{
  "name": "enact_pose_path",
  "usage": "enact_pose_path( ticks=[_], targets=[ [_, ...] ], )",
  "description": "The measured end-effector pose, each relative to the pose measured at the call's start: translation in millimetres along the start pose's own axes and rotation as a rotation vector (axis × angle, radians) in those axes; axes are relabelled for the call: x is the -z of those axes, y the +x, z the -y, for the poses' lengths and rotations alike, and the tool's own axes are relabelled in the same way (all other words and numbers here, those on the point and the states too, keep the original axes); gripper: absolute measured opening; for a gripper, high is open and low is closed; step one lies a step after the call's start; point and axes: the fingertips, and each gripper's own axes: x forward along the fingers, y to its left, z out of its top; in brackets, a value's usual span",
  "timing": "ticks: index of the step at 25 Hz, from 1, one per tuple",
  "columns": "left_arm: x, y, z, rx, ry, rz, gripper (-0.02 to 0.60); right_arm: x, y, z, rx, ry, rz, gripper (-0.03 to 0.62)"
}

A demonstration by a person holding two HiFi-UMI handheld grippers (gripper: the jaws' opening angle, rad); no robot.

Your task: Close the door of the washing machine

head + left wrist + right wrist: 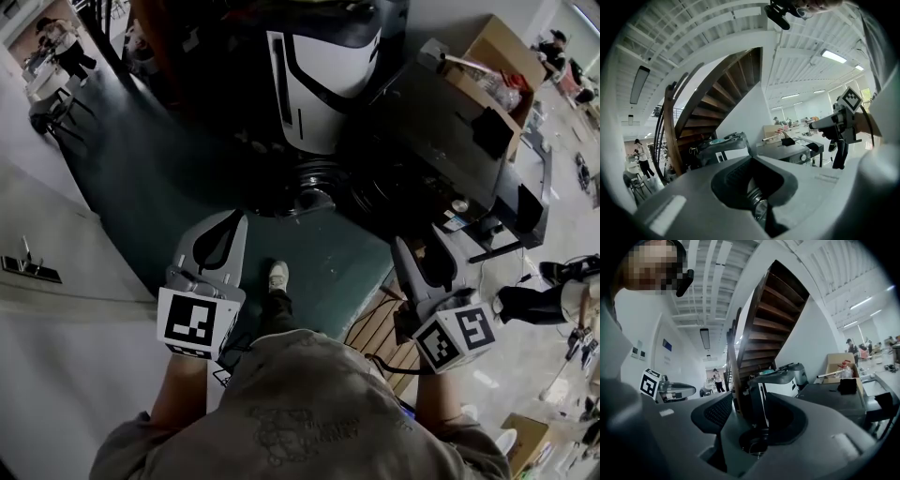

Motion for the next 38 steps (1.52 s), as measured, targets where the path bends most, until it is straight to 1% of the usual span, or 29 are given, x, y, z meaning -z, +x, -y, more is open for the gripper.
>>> enact_pose_path(
  ticks=[4,8,11,16,22,27,32,38],
  targets=[
    [13.8,43.2,-31.9,0.022,-0.010,-0.033,0.000,8.3,52.7,11.0,0.008,0.045,-0.053,0.238],
    [31.9,93.5,-61.9,0.074,-0.080,-0.077,0.000,8.5,103.3,19.6,0.030,0.087,-0.085,0.239],
    [43.3,125.4,-87.4,0.092,-0.068,-0.107,0.000,11.9,141.5,24.6,0.048,0.093,-0.116,0.239],
    [59.1,172.5,-127.7,0.137,-0.077,-0.139,0.000,23.5,203.3,33.3,0.095,0.046,-0.177,0.239],
    [72.7,220.4,-162.3,0.209,-0.077,-0.154,0.000,29.5,265.6,36.8,0.140,0.062,-0.215,0.242],
    [81.5,251.8,-179.2,0.261,-0.067,-0.153,0.000,28.9,297.6,41.2,0.186,0.063,-0.221,0.244],
    [87.6,265.8,-183.0,0.295,-0.051,-0.162,0.000,30.4,312.4,44.9,0.200,0.078,-0.228,0.241],
    [86.7,273.0,-181.4,0.288,-0.061,-0.182,0.000,32.7,308.2,58.5,0.206,0.104,-0.239,0.245]
  ],
)
